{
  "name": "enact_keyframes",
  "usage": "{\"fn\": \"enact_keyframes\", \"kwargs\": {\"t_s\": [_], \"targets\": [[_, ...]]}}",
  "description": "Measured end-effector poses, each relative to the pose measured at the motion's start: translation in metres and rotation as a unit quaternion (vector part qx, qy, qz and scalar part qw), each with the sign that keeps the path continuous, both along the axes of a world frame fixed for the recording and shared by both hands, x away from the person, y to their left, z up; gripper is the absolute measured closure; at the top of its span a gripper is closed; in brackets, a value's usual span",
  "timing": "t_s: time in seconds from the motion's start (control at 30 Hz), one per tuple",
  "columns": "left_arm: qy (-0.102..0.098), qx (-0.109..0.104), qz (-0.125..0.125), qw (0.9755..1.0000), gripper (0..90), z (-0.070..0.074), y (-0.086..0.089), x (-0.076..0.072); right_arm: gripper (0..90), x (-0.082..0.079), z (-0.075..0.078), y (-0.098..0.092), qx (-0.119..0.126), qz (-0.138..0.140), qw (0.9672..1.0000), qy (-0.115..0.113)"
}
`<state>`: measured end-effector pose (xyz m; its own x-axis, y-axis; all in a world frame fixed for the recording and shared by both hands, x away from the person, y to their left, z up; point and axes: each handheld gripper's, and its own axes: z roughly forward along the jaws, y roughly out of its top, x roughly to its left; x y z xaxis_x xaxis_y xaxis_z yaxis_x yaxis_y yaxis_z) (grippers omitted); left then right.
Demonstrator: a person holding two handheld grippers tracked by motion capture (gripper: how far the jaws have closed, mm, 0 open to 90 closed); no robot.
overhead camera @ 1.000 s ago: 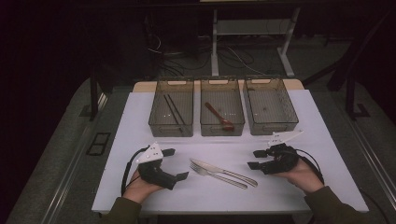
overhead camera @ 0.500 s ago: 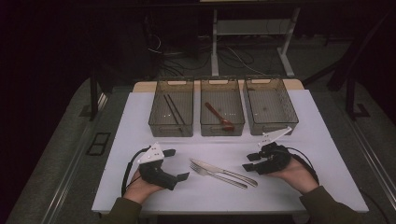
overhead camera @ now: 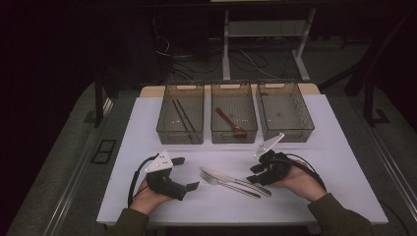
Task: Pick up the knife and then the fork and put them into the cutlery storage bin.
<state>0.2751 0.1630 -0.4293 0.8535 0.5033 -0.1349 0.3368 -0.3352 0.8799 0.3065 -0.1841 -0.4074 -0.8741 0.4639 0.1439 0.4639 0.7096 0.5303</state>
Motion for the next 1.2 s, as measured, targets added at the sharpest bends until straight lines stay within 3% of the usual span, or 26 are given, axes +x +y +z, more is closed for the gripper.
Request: {"fn": "enact_keyframes", "kwargs": {"t_s": [0.23,0.37,0.63,0.8,0.97,1.2], "targets": [[0.0,0.0,0.0,1.0,0.0,0.0,0.0,0.0,61.9,0.004,-0.001,0.016,-0.026,0.017,0.9995,0.002],[0.0,-0.001,0.001,1.0,0.0,0.0,0.0,0.0,64.3,0.007,-0.004,0.023,-0.053,0.035,0.9979,0.006],[0.001,-0.001,0.0,1.0,0.0,0.0,0.0,0.0,69.3,0.01,-0.006,0.037,-0.084,0.051,0.995,0.016],[0.001,-0.002,0.001,1.0,0.0,0.0,0.0,0.0,70.8,0.012,-0.007,0.047,-0.121,0.063,0.9904,0.025],[0.0,-0.003,0.001,1.0,0.0,0.001,0.001,0.0,71.9,0.012,-0.009,0.056,-0.14,0.076,0.9866,0.035],[0.0,-0.004,0.001,1.0,0.0,0.001,0.001,0.0,74.2,0.013,-0.011,0.066,-0.181,0.088,0.9791,0.028]]}}
